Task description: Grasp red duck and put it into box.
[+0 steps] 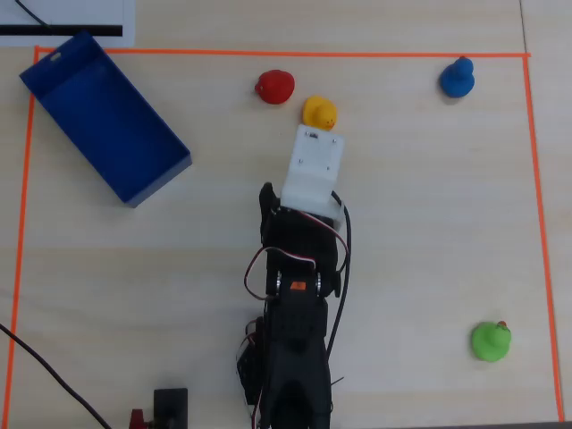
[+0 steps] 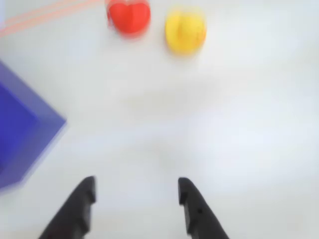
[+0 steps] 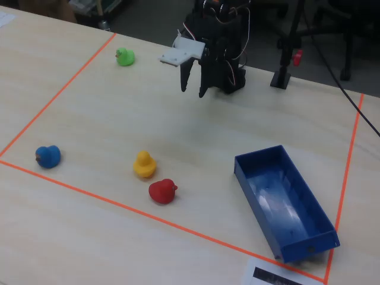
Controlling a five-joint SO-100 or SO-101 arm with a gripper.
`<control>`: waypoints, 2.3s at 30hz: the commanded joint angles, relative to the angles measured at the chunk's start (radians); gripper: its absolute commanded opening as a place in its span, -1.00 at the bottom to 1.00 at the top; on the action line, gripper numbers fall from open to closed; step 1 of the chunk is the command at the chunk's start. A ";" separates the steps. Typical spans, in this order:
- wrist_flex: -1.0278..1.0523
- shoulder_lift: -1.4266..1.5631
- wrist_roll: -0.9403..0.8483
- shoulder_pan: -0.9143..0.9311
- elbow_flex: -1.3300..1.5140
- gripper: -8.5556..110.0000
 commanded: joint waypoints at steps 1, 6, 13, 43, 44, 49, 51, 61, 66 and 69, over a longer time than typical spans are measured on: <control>-0.202 -0.071 -0.009 0.008 -0.078 -0.43; -0.811 -0.097 -0.126 -0.021 0.183 -0.42; -1.321 -0.351 -0.166 -0.143 0.385 -0.42; -1.856 -1.473 -0.356 -0.072 -0.287 -0.39; -1.841 -1.483 -0.357 -0.069 -0.305 -0.39; -1.818 -1.531 -0.367 -0.051 -0.362 -0.39; -1.818 -1.551 -0.368 -0.046 -0.371 -0.39; -1.819 -1.624 -0.328 -0.061 -0.400 -0.40; -1.818 -1.667 -0.295 -0.071 -0.437 -0.39; -1.796 -1.681 -0.299 -0.077 -0.442 -0.44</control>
